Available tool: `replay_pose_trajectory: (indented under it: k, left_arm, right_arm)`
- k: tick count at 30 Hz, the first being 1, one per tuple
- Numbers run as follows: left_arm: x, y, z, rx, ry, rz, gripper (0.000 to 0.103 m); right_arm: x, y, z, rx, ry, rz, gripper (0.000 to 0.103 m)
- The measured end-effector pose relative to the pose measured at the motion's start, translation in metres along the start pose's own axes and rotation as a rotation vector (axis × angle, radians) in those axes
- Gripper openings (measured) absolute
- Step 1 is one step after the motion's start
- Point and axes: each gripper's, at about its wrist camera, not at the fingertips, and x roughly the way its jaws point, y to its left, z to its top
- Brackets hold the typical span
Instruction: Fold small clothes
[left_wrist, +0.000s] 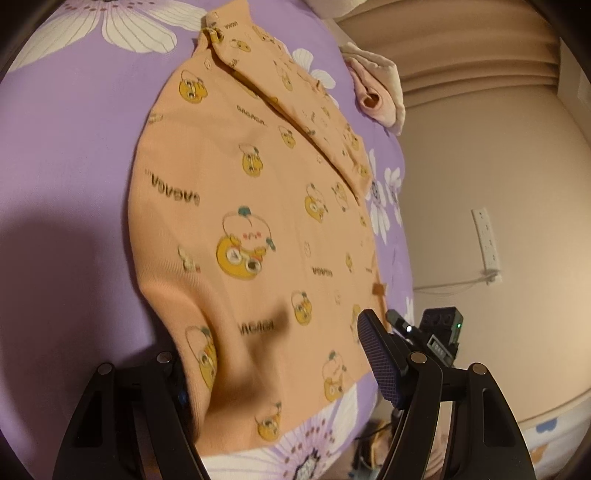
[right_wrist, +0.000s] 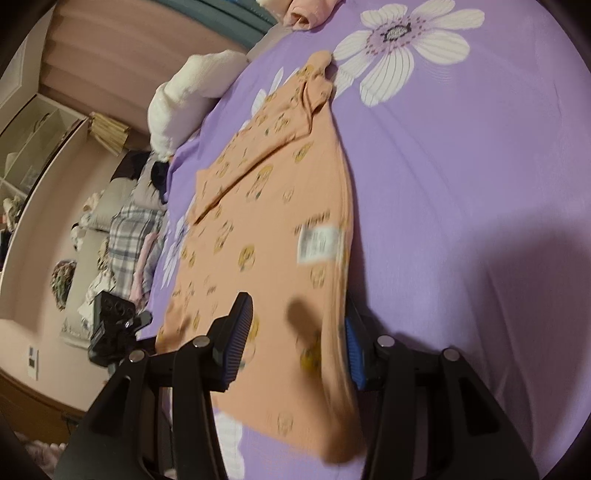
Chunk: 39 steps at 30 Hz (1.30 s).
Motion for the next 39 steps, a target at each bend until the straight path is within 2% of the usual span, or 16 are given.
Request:
replay_pose_trajectory:
  k: [8, 19, 24, 30, 36, 39]
  left_arm:
    - [-0.004, -0.001, -0.015, -0.013, 0.025, -0.031, 0.073]
    - [0.016, -0.006, 0.002, -0.041, 0.018, -0.026, 0.072]
    - [0.02, -0.007, 0.006, -0.052, 0.012, -0.022, 0.072]
    - [0.014, 0.001, -0.001, -0.081, 0.017, -0.014, 0.059]
    - [0.015, 0.001, -0.001, -0.106, 0.015, 0.048, 0.039]
    - [0.014, 0.007, -0.001, -0.154, 0.014, 0.052, 0.03]
  right_arm:
    - [-0.007, 0.008, -0.025, -0.038, 0.053, 0.011, 0.046]
    - [0.02, 0.014, -0.008, -0.029, 0.027, 0.015, 0.043]
    - [0.026, 0.011, -0.002, -0.003, 0.013, 0.017, 0.033]
    - [0.02, 0.003, -0.006, 0.014, 0.002, 0.012, 0.02]
    - [0.019, 0.003, -0.007, 0.011, -0.008, -0.01, 0.013]
    - [0.018, 0.005, -0.008, -0.001, -0.014, -0.029, 0.011]
